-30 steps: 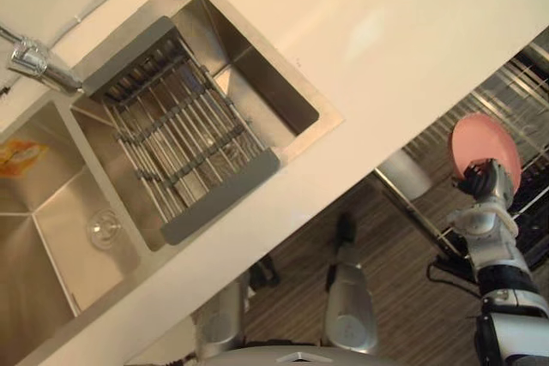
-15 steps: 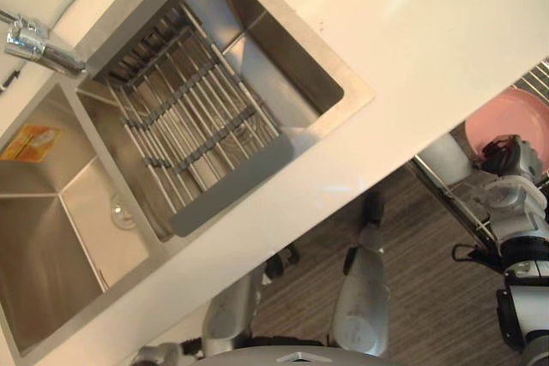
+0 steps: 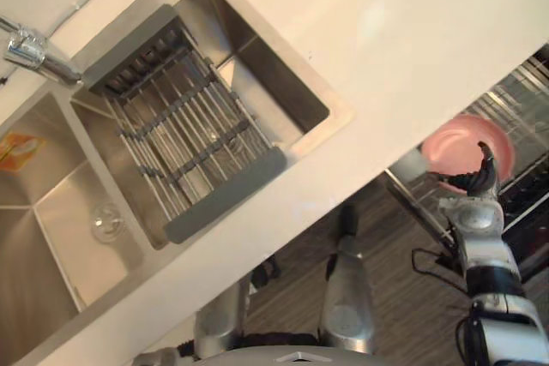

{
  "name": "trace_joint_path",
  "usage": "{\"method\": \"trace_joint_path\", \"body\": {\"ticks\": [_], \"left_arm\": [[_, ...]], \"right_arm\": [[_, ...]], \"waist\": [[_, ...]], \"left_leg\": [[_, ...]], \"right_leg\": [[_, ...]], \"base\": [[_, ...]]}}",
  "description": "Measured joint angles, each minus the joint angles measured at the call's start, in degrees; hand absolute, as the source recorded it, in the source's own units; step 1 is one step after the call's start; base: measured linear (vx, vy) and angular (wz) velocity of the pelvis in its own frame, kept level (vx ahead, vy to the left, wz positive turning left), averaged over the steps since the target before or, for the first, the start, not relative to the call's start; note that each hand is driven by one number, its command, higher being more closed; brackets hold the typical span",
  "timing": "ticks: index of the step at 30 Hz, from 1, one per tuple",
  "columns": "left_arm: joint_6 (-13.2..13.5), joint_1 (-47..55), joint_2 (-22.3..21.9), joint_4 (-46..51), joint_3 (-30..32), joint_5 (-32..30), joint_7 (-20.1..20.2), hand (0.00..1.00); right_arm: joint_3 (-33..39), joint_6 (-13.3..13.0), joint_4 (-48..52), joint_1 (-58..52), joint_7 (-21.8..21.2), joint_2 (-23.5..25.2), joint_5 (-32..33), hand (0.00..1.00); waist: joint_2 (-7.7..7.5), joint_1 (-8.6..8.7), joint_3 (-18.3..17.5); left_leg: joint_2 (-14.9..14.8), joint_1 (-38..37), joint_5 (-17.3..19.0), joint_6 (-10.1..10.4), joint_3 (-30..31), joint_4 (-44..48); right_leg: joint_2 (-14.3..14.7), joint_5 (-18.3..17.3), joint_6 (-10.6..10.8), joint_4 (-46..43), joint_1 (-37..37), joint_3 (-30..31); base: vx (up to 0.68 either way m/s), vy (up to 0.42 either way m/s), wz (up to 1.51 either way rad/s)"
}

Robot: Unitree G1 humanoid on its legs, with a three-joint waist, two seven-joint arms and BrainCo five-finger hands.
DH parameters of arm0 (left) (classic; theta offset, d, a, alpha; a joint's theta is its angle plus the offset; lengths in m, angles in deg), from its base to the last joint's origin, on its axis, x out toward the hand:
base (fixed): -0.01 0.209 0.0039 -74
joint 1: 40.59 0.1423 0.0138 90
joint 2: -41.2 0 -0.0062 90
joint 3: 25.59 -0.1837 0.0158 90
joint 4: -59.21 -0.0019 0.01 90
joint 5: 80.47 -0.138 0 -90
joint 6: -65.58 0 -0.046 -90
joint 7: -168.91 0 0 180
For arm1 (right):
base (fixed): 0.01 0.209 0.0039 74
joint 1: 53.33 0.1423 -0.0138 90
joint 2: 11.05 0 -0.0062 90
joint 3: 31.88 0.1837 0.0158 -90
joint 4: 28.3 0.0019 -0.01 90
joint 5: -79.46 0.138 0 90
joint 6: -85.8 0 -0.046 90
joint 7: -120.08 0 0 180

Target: Walk over to the sink, pick up the cup, carry it to the dishwasher, place the cup inside the dishwasher, then close the dishwasher door

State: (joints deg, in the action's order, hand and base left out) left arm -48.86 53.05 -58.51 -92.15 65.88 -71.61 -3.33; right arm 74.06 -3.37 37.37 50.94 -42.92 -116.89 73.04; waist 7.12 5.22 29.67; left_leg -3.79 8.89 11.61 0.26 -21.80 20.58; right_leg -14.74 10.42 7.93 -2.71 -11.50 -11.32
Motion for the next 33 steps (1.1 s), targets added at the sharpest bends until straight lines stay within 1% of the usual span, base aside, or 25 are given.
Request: {"method": "trace_joint_path", "body": {"ticks": [1,2,3,4,6,8,9,11,12,13,14,15,16,17,18,20,22,24,25,26,27,28,30,32,33], "left_arm": [[0.02,0.44,0.04,0.02,0.88,-0.30,-0.01,0.00],[0.02,1.29,0.22,0.01,2.56,-0.55,-0.01,0.00],[0.02,1.78,0.36,0.02,3.42,-0.63,-0.01,0.00],[-0.23,2.61,0.69,0.06,5.33,-0.67,-0.07,0.00],[-1.72,3.34,1.38,0.05,7.19,-2.25,-0.88,0.00],[-2.98,4.54,1.87,0.20,7.98,-2.61,-1.29,0.00],[-4.19,5.33,1.91,0.29,8.78,-2.97,-1.42,0.00],[-5.95,6.73,1.42,0.25,9.58,-2.97,-2.08,0.00],[-6.94,7.69,0.97,0.24,9.79,-2.92,-2.53,0.00],[-7.11,8.31,0.76,0.24,9.80,-2.90,-2.62,0.00],[-7.75,9.39,-0.39,0.07,9.72,-2.84,-2.85,0.00],[-8.95,10.42,0.22,0.23,9.83,-2.58,-2.74,0.00],[-9.33,10.77,0.61,0.11,9.96,-2.25,-2.62,0.00],[-10.14,10.91,-0.16,0.40,10.01,-2.27,-2.87,0.00],[-11.25,10.75,-0.12,0.05,10.02,-2.29,-2.88,0.00],[-12.00,10.86,-0.06,0.04,10.04,-2.29,-2.73,0.00],[-12.91,10.89,-0.10,0.10,10.06,-2.30,-2.30,0.00],[-13.22,10.92,-0.18,0.13,10.07,-2.32,-2.18,0.00],[-13.22,10.91,-0.23,0.18,10.08,-2.32,-2.04,0.00],[-13.22,10.90,-0.27,0.24,10.09,-2.32,-2.04,0.00],[-13.22,10.92,-0.41,0.38,10.15,-2.32,-2.06,0.00],[-13.22,10.92,-0.59,0.49,10.32,-2.32,-2.06,0.00],[-13.22,10.92,-0.81,0.56,10.80,-2.32,-2.05,0.00],[-13.24,10.89,-0.70,1.05,11.04,-2.37,-1.96,0.00],[-13.22,10.89,-0.69,1.38,11.19,-2.44,-1.97,0.00]], "right_arm": [[1.05,-0.30,2.45,-1.27,0.27,0.57,-0.06,0.00],[3.43,-0.88,6.39,-3.36,0.79,1.26,-0.31,0.00],[4.90,-1.04,7.96,-4.01,0.86,1.63,-0.53,0.00],[8.52,-1.58,10.80,-5.48,1.30,1.93,-0.67,0.00],[12.88,-2.13,13.59,-7.13,1.62,1.88,-0.66,0.00],[15.19,-2.19,15.91,-7.93,2.04,1.74,-0.65,0.00],[16.85,-2.20,17.35,-8.54,2.05,1.51,-0.62,0.00],[19.09,-1.58,17.71,-9.74,1.90,0.62,-0.48,0.00],[20.55,-0.46,17.60,-11.02,1.60,-0.24,0.22,0.00],[21.46,0.19,17.21,-11.68,1.15,-0.42,0.86,0.00],[23.54,1.70,15.76,-12.81,0.39,-0.51,2.29,0.00],[25.69,3.61,13.53,-14.80,-0.60,-0.69,4.26,0.00],[26.54,4.42,12.21,-15.61,-1.09,-0.87,5.27,0.00],[28.19,5.65,8.62,-16.41,-2.06,-1.49,7.13,0.00],[29.08,6.00,5.27,-17.46,-2.79,-1.24,8.74,0.00],[30.70,6.99,1.21,-19.90,-4.14,-0.03,10.78,0.00],[31.89,6.99,-2.15,-20.90,-5.70,1.66,12.91,0.00],[32.51,6.68,-4.55,-21.00,-7.15,4.97,15.53,0.00],[32.47,5.71,-6.12,-20.93,-8.14,7.70,17.02,0.00],[32.47,5.63,-6.27,-20.95,-8.29,8.28,17.44,0.00],[32.44,5.43,-6.48,-20.91,-8.58,10.61,18.42,0.00],[32.20,4.74,-6.53,-20.95,-9.22,12.67,19.63,0.00],[31.11,3.84,-6.53,-20.87,-9.49,14.42,20.67,0.00],[29.26,1.80,-6.52,-20.76,-9.66,16.54,23.07,0.00],[29.00,1.32,-6.52,-20.69,-9.96,16.95,24.21,0.00]], "waist": [[-0.68,0.46,-0.46],[-2.10,0.91,-1.41],[-2.82,1.22,-2.03],[-4.44,1.46,-4.15],[-6.45,1.51,-7.24],[-7.61,1.53,-9.86],[-8.23,1.66,-11.64],[-8.83,1.99,-13.89],[-8.75,2.48,-15.04],[-8.30,2.69,-15.64],[-6.52,3.17,-17.32],[-7.70,4.03,-18.98],[-7.90,4.18,-19.77],[-7.68,4.03,-20.42],[-7.33,4.55,-20.76],[-6.88,4.69,-20.94],[-6.64,4.61,-20.98],[-6.65,4.26,-20.98],[-6.67,3.85,-20.97],[-6.66,3.74,-20.97],[-6.54,3.32,-21.03],[-6.38,2.75,-21.10],[-6.27,2.28,-21.05],[-6.19,1.35,-20.95],[-6.11,1.14,-20.89]], "left_leg": [[-0.02,-0.22,-0.12,0.13,0.16,-0.45],[-0.15,-1.05,-0.34,0.46,0.06,-1.17],[-0.19,-1.51,-0.55,0.58,0.05,-1.68],[-0.77,-2.44,-0.86,0.83,0.03,-2.00],[-1.84,-4.21,-1.08,1.50,-0.12,-2.23],[-2.76,-5.56,-0.96,2.15,-0.56,-2.62],[-3.36,-6.66,-0.80,2.45,-1.20,-2.88],[-4.08,-8.53,-0.74,2.81,-2.29,-3.90],[-4.58,-9.48,-0.82,3.01,-3.08,-4.69],[-5.04,-10.14,-0.93,3.17,-3.63,-5.55],[-6.89,-10.52,-1.49,3.81,-4.54,-6.91],[-6.47,-11.50,-1.87,4.45,-4.91,-8.02],[-5.90,-11.98,-2.18,4.90,-4.99,-7.94],[-6.45,-12.33,-2.48,5.16,-4.85,-8.45],[-6.58,-12.83,-3.07,5.45,-4.97,-9.35],[-6.57,-13.44,-3.92,5.99,-4.97,-10.93],[-6.33,-14.04,-4.38,6.26,-5.00,-11.86],[-6.13,-14.12,-4.43,6.27,-4.98,-11.90],[-5.80,-14.16,-4.35,6.10,-4.95,-11.92],[-5.75,-14.17,-4.33,6.03,-4.95,-11.92],[-5.35,-14.20,-4.23,5.80,-4.94,-11.94],[-4.96,-14.33,-4.12,5.48,-4.94,-11.99],[-4.46,-14.65,-3.99,5.18,-4.92,-12.13],[-3.42,-15.18,-4.33,4.59,-4.60,-13.25],[-3.23,-15.13,-4.38,4.50,-4.58,-13.33]], "right_leg": [[0.09,0.14,-0.10,0.57,0.57,-0.34],[0.51,0.97,-0.26,2.10,1.82,-0.55],[0.71,1.34,-0.44,2.90,2.53,-0.65],[1.48,2.00,-0.75,4.72,4.26,-1.19],[2.82,2.33,-1.27,6.31,6.63,-1.53],[3.85,2.04,-1.46,7.34,7.94,-1.36],[4.49,1.67,-1.54,7.66,8.44,-0.77],[5.28,0.81,-1.47,7.70,9.03,0.36],[5.86,-0.41,-0.81,7.71,9.47,1.04],[6.21,-2.01,0.04,7.72,9.46,1.26],[7.60,-1.72,-2.35,6.34,9.39,1.34],[7.58,-1.76,-2.92,5.00,10.44,1.56],[6.87,-2.67,-2.57,5.90,11.55,1.50],[7.52,-2.76,-2.94,6.30,11.54,1.21],[7.89,-2.71,-3.01,6.02,11.41,1.24],[8.21,-3.04,-3.15,5.90,11.38,1.08],[8.22,-3.35,-3.19,5.64,11.46,1.06],[7.98,-3.46,-3.10,5.38,11.47,1.07],[7.62,-3.49,-2.93,5.22,11.50,1.05],[7.53,-3.48,-2.89,5.18,11.50,1.04],[7.13,-3.55,-2.67,4.97,11.51,0.96],[6.77,-3.50,-2.43,4.90,11.59,0.97],[6.19,-3.47,-2.09,4.90,11.94,0.89],[5.34,-3.62,-1.77,4.75,12.35,0.23],[5.15,-3.69,-1.66,4.70,12.35,-0.01]], "base": [[0.05,-0.033,0.05],[0.06,-0.048,0.07],[0.07,-0.074,0.03],[0.06,-0.093,0.01],[0.02,-0.089,-0.05],[-0.03,-0.102,-0.22],[-0.04,-0.087,-0.34],[-0.05,-0.068,-0.44],[-0.06,-0.069,-0.44],[-0.02,-0.072,-0.37],[0.09,-0.019,-0.28],[0.15,-0.025,-0.21],[0.13,-0.033,-0.30],[0.07,-0.081,-0.30],[0.04,-0.083,-0.28],[0.03,-0.079,-0.01],[0.01,-0.045,0.02],[-0.01,0.006,0.02],[-0.02,0.019,0.04],[-0.02,0.030,0.06],[-0.03,0.044,0.05],[-0.02,0.047,0.05],[-0.01,0.043,0.06],[-0.02,0.050,0.15],[-0.02,0.031,0.17]]}}
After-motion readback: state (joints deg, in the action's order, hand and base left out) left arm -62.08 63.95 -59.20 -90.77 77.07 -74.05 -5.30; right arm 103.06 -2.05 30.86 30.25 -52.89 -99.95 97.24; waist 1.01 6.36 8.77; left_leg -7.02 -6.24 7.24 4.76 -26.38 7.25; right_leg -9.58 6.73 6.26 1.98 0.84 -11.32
